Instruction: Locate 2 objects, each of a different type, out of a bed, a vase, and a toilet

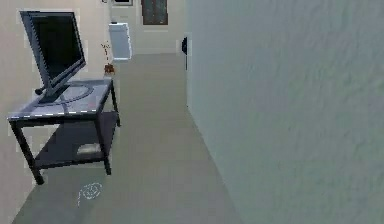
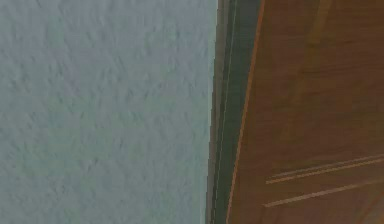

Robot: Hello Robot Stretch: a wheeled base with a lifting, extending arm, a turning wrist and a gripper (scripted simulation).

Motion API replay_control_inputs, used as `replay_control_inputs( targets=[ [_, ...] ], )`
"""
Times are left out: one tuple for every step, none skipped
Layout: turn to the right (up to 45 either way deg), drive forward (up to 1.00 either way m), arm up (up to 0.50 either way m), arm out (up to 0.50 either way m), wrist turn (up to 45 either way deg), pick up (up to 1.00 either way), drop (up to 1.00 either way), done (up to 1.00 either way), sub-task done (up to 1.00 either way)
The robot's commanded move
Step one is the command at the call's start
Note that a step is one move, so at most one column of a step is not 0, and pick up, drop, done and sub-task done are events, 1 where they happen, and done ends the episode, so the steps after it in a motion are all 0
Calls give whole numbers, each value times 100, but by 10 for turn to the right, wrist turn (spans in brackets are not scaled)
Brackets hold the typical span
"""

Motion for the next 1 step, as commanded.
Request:
replay_control_inputs(
  targets=[
    [-60,0,0,0,0,0,0,0,0]
  ],
)
